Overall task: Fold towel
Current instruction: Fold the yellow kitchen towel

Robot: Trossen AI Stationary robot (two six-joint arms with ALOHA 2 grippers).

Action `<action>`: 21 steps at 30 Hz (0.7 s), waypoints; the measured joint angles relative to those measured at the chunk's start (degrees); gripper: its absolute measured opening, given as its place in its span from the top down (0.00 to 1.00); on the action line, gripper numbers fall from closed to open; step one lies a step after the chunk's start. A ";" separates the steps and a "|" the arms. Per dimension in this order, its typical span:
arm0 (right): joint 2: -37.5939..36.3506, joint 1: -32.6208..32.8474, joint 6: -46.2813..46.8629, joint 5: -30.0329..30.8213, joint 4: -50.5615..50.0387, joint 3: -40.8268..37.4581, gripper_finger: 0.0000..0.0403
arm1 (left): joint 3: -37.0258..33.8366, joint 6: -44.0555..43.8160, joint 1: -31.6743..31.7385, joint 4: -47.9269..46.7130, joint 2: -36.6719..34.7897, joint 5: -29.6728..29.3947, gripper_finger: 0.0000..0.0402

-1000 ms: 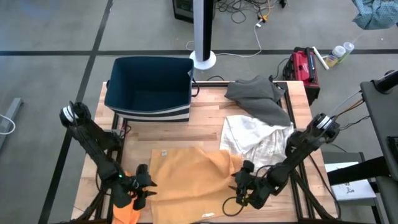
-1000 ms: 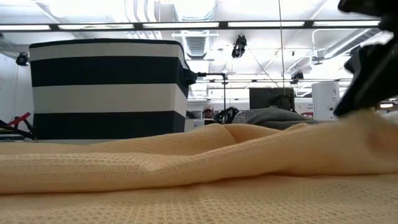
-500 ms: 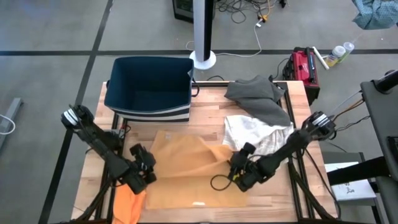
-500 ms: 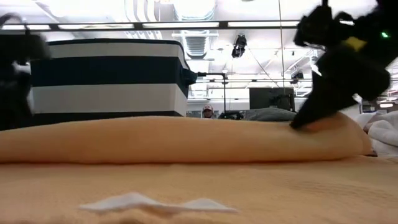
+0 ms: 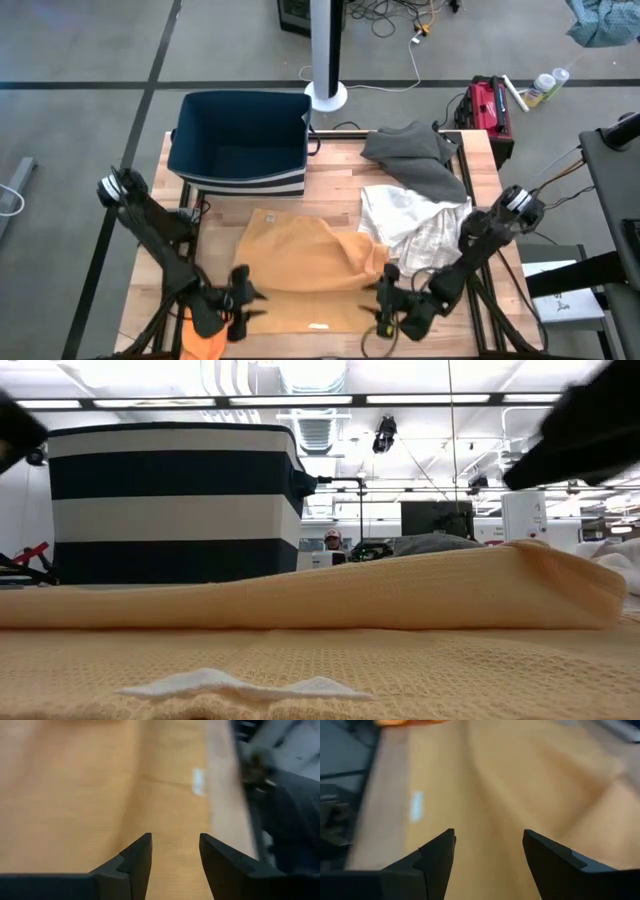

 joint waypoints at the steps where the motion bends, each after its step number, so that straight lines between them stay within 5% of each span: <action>1: 1.36 0.61 0.41 -0.50 1.68 0.00 0.45 | 0.20 0.12 -0.34 1.44 2.00 0.38 0.62; 9: 13.55 1.46 7.84 -7.55 2.91 4.41 0.46 | 4.30 -4.00 1.27 2.11 17.10 10.44 0.62; 15: 15.13 1.90 11.95 -12.04 -16.64 14.15 0.44 | 9.30 -3.84 0.69 -0.41 19.04 17.69 0.62; 21: 13.24 2.57 11.79 -13.40 -34.72 25.15 0.43 | 15.76 -1.69 0.09 -17.63 15.76 19.29 0.62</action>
